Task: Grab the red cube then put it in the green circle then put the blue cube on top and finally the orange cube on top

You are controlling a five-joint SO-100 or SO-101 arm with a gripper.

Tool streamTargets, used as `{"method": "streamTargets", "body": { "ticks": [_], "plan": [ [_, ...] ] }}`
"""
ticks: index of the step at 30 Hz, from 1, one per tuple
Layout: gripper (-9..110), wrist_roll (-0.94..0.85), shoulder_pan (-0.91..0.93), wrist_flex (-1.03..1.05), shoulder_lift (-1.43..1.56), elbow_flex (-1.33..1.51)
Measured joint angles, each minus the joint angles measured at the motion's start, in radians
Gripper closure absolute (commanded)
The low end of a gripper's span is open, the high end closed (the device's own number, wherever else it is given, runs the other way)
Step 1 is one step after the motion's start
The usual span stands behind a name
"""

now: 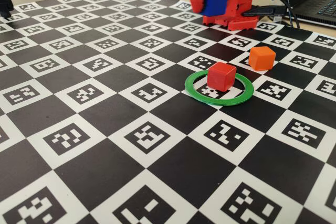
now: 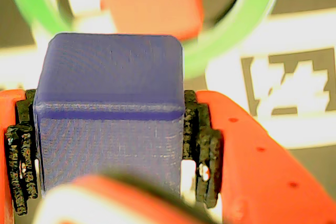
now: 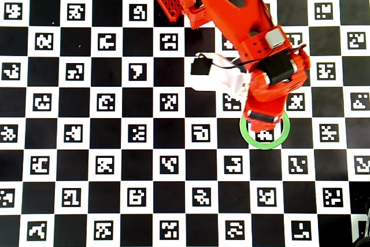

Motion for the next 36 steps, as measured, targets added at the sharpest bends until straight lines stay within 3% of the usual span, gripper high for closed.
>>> {"method": "streamTargets", "body": {
  "ticks": [13, 36],
  "plan": [
    [99, -0.087, -0.037, -0.126, -0.067, -0.017],
    [99, -0.178, -0.037, -0.308, -0.129, 0.225]
  ]
}}
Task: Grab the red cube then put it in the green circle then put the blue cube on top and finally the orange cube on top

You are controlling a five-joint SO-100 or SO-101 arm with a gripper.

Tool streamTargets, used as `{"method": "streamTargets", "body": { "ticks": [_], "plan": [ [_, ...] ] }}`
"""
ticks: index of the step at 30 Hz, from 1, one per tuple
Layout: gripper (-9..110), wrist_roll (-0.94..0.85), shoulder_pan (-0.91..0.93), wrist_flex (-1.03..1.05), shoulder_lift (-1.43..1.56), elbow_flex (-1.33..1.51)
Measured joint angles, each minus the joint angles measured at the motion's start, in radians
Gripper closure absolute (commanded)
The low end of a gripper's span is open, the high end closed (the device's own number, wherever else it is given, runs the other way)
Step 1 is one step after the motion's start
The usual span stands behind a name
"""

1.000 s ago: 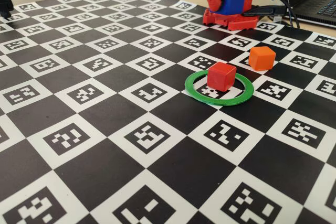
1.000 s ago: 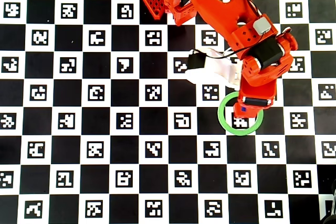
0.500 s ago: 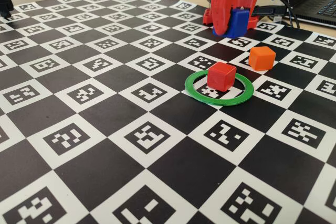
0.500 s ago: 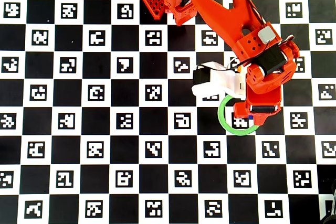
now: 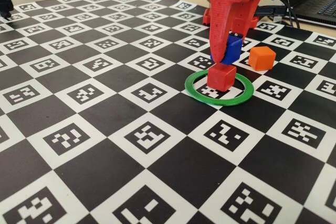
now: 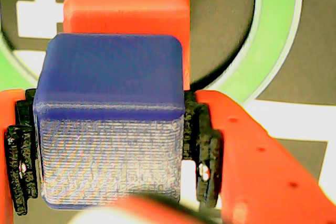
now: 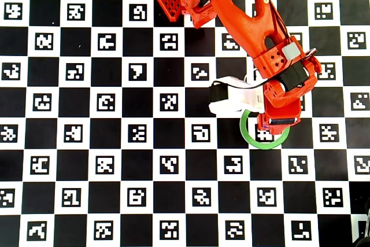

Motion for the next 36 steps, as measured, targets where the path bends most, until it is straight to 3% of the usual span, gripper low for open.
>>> {"method": "streamTargets", "body": {
  "ticks": [15, 22, 36],
  "plan": [
    [98, -0.009, 0.0, -0.012, -0.005, 0.02],
    [78, 0.026, 0.0, 0.008, -0.005, 0.026],
    [57, 0.072, 0.0, 0.025, -0.005, 0.028]
  ]
}}
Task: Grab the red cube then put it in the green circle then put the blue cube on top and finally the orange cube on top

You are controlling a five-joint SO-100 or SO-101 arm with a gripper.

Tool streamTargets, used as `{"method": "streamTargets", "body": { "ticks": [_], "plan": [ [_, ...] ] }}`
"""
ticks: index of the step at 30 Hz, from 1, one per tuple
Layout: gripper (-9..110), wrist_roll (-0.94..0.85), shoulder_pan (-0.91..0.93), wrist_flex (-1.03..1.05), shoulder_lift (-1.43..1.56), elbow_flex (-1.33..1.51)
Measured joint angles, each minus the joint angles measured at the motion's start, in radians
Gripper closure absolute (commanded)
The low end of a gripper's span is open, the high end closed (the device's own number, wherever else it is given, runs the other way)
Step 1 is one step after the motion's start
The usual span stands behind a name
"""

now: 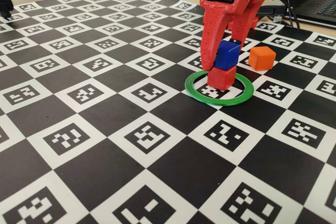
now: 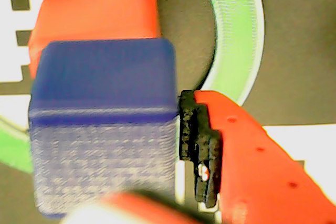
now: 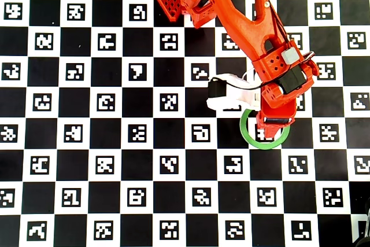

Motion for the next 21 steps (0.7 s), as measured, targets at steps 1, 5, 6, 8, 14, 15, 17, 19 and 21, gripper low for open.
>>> {"method": "streamTargets", "body": {
  "ticks": [1, 5, 6, 8, 14, 15, 17, 19, 21],
  "plan": [
    [54, 0.0, -0.005, 0.005, 0.0, 0.0],
    [52, -0.002, -0.028, 0.035, 0.0, -0.002],
    [52, -0.002, -0.034, 0.049, 0.0, -0.002],
    [52, -0.002, -0.041, 0.075, 0.0, -0.014],
    [52, 0.029, -0.051, 0.147, 0.0, -0.075],
    [52, 0.037, -0.051, 0.163, 0.002, -0.089],
    [52, 0.054, -0.051, 0.193, 0.005, -0.117],
    [52, 0.078, -0.051, 0.225, 0.023, -0.149],
    [52, 0.112, -0.051, 0.252, 0.051, -0.172]
  ]
}}
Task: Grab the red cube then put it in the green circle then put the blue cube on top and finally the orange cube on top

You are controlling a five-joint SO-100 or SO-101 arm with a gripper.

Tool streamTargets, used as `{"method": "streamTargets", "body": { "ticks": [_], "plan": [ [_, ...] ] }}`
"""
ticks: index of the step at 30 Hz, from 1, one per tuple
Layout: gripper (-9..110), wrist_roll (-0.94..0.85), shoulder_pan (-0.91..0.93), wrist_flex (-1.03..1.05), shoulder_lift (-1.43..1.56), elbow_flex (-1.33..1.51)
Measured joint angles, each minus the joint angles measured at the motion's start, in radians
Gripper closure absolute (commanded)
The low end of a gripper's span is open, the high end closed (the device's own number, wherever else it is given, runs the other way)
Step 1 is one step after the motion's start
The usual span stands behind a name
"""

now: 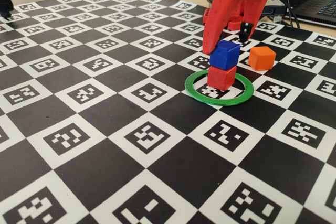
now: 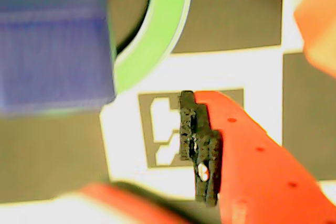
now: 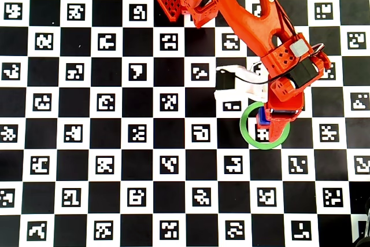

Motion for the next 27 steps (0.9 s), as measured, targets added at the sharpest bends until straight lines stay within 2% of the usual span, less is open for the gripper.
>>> {"method": "streamTargets", "body": {
  "ticks": [16, 18, 27],
  "plan": [
    [52, 0.238, 0.0, 0.236, 0.184, -0.006],
    [49, 0.241, 0.0, 0.25, 0.207, 0.0],
    [46, 0.291, -0.057, 0.212, 0.428, 0.236]
  ]
}}
